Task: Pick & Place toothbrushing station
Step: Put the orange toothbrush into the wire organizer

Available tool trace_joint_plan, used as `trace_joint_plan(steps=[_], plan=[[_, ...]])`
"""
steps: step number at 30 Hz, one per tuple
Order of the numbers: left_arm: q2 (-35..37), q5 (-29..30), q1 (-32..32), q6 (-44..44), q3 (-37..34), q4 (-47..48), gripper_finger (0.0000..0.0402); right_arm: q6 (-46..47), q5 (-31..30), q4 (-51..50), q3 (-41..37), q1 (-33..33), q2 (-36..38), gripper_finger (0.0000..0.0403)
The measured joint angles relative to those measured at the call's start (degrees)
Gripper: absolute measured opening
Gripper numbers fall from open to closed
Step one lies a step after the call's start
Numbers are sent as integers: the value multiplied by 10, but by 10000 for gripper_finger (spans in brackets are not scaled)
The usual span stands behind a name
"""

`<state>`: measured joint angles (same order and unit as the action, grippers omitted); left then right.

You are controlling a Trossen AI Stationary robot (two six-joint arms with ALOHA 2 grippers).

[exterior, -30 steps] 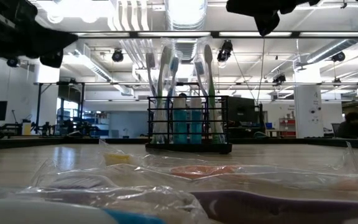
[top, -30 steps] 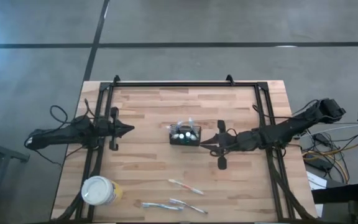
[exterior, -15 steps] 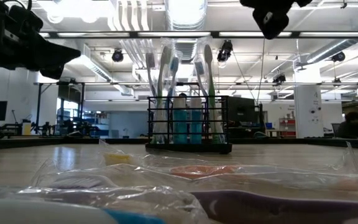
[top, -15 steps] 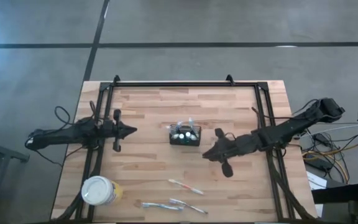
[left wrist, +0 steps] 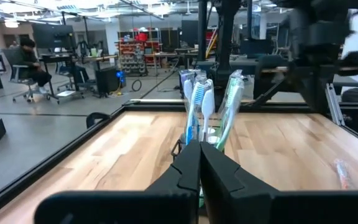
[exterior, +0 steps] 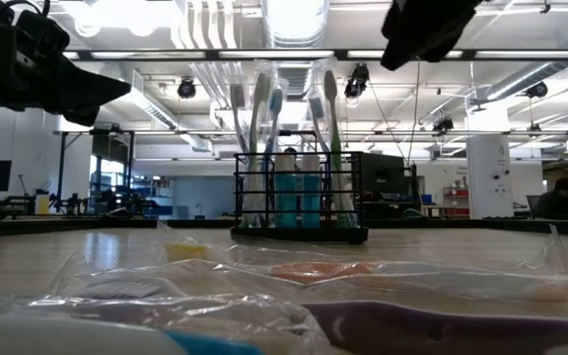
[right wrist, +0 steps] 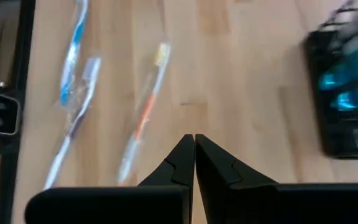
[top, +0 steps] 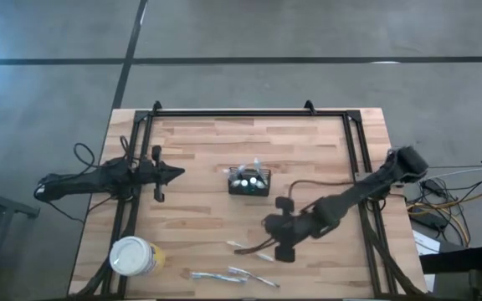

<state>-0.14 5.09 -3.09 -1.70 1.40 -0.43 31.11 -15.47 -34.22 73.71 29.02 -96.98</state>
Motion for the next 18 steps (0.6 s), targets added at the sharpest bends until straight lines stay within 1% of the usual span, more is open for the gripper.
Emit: trace_joint_plan(steps=[3, 7, 9, 14, 18], plan=[[0, 0, 0, 0, 4, -1, 9, 4, 18, -61, 80, 9, -58, 12], [0, 0, 0, 0, 7, -2, 9, 5, -8, -129, 172, 12, -115, 13], [0, 0, 0, 0, 8, -3, 9, 5, -4, -146, 204, 10, -139, 13], [0, 0, 0, 3, 8, -3, 9, 4, 12, -150, 266, 2, -182, 13], [0, -1, 0, 3, 8, -4, 10, 15, 21, -149, 282, -8, -209, 24]])
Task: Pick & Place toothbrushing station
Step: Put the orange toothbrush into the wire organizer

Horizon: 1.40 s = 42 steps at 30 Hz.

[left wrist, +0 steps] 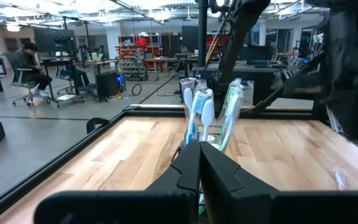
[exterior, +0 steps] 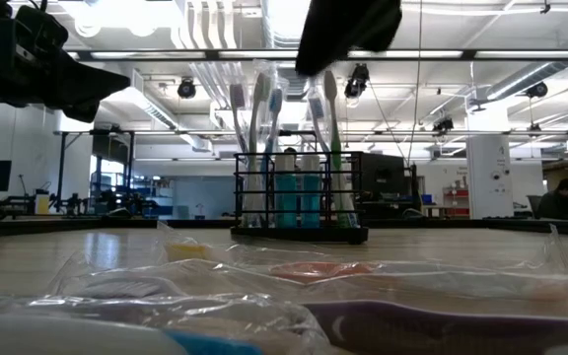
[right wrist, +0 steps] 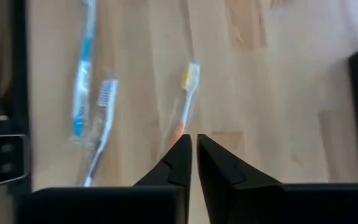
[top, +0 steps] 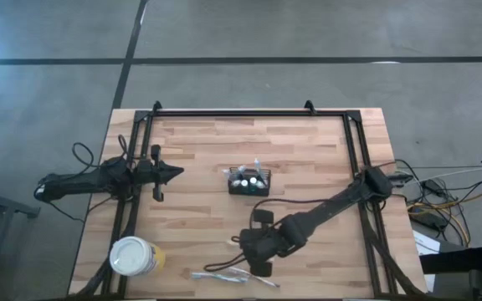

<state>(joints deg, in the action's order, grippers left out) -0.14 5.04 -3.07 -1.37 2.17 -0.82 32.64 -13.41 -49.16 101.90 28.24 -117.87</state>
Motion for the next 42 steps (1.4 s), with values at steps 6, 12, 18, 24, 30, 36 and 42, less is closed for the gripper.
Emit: trace_joint_plan(steps=[6, 12, 18, 24, 30, 36, 42], plan=[[0, 0, 0, 0, 0, 0, 10, 52, 62, 5, 1, -11, -39, 92], [0, -6, 0, 6, 0, 19, 10, 71, 64, 12, 0, -17, -78, 152], [-1, -12, 0, 16, 0, 32, 10, 89, 67, 38, 1, -23, -99, 178], [-1, -13, 0, 17, 0, 31, 9, 96, 78, 45, 1, -25, -119, 184], [-1, -12, 0, 17, 0, 29, 8, 78, 72, 30, 3, -24, -147, 167], [-1, -12, 0, 16, 0, 27, 8, 66, 72, 22, 2, -25, -145, 109], [-1, -12, 0, 19, 0, 24, 8, 48, 73, 20, 0, -25, -137, 20]])
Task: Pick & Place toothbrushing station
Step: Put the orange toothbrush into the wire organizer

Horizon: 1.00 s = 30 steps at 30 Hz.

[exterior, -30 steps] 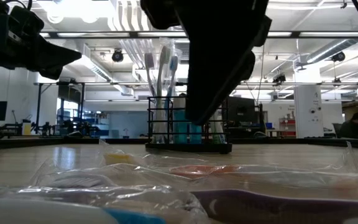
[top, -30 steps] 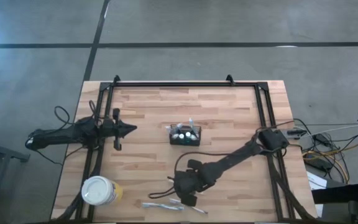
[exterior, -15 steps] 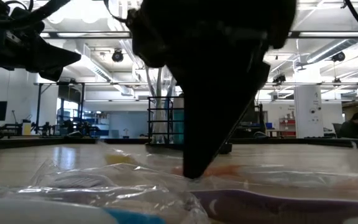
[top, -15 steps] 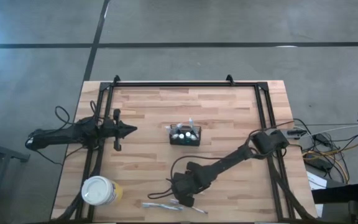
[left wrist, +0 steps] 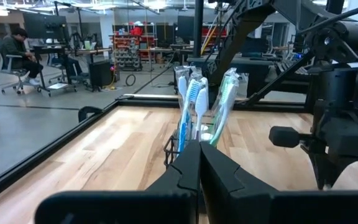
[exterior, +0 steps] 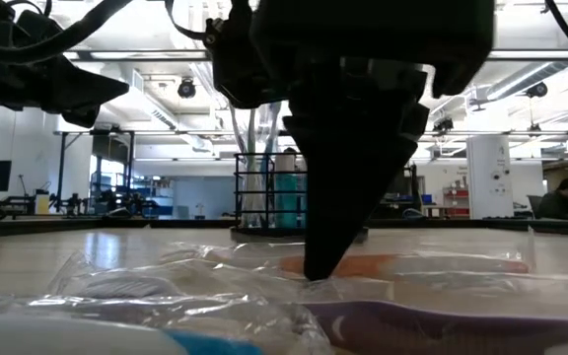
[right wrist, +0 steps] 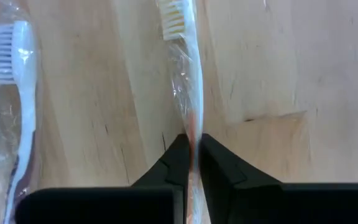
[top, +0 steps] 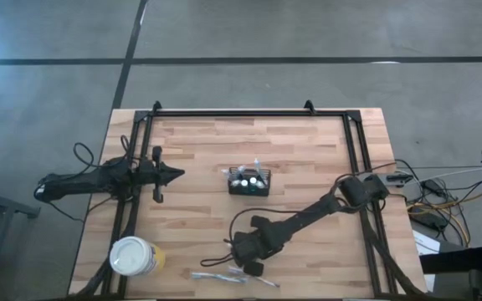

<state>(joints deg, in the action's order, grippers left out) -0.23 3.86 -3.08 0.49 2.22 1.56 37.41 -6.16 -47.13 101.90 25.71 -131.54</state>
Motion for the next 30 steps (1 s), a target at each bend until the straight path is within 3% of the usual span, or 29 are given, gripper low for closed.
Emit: trace_joint_plan(steps=[3, 8, 13, 17, 21, 25, 30], plan=[[0, 0, 0, 0, 0, 0, 8, -13, -2, -6, -2, 0, 10, 19], [0, 0, 0, -2, 0, 0, 8, -53, -60, -30, -3, 6, 63, 15], [0, 0, 0, -2, 0, 0, 8, -87, -180, -35, -33, 22, 152, 15], [0, 0, 0, -3, 1, -1, 7, -94, -258, -9, -103, 38, 266, 14], [0, 0, 0, -6, 1, -2, 7, -151, -285, 119, -225, 49, 389, 14], [0, 0, 0, -11, 1, -2, 7, -239, -254, 312, -364, 44, 511, 14], [0, -1, 0, 8, 1, -1, 7, -283, -224, 476, -535, 22, 639, 13]])
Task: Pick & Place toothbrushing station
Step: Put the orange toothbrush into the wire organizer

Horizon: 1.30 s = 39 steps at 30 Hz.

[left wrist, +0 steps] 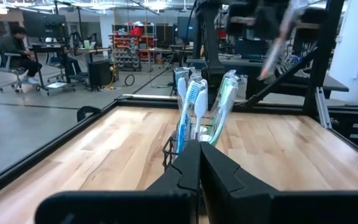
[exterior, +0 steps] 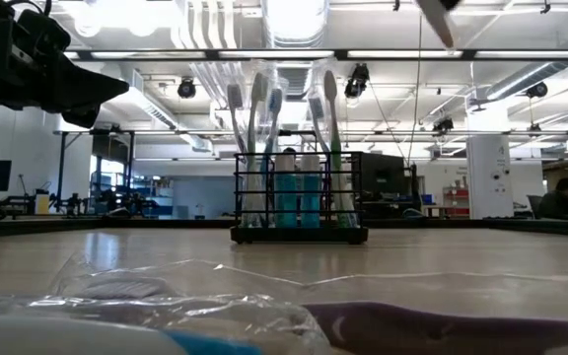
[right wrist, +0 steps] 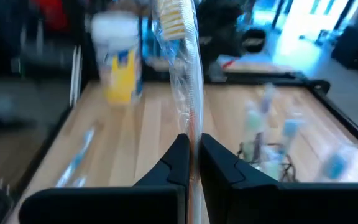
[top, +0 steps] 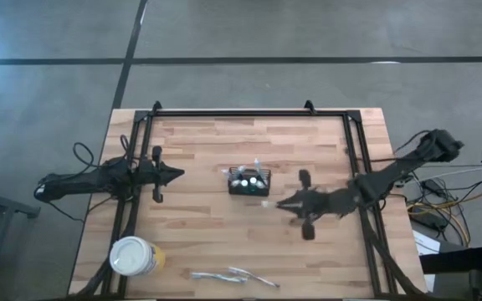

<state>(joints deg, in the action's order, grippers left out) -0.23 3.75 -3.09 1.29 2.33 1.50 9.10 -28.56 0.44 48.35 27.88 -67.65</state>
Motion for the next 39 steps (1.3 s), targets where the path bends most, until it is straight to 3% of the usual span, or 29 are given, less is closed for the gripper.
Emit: trace_joint_plan(steps=[6, 11, 22, 39], plan=[[0, 0, 0, 2, 0, 0, 7, 25, 70, 168, -168, -71, 111, 13], [0, 0, 0, -18, 0, 0, 7, -27, 83, 280, -261, -85, 178, 13], [0, -1, 0, -59, 0, -32, 7, -151, 91, 286, -358, -86, 379, 13], [0, 0, 0, -61, 0, -35, 7, -146, 79, 275, -479, -88, 540, 13]])
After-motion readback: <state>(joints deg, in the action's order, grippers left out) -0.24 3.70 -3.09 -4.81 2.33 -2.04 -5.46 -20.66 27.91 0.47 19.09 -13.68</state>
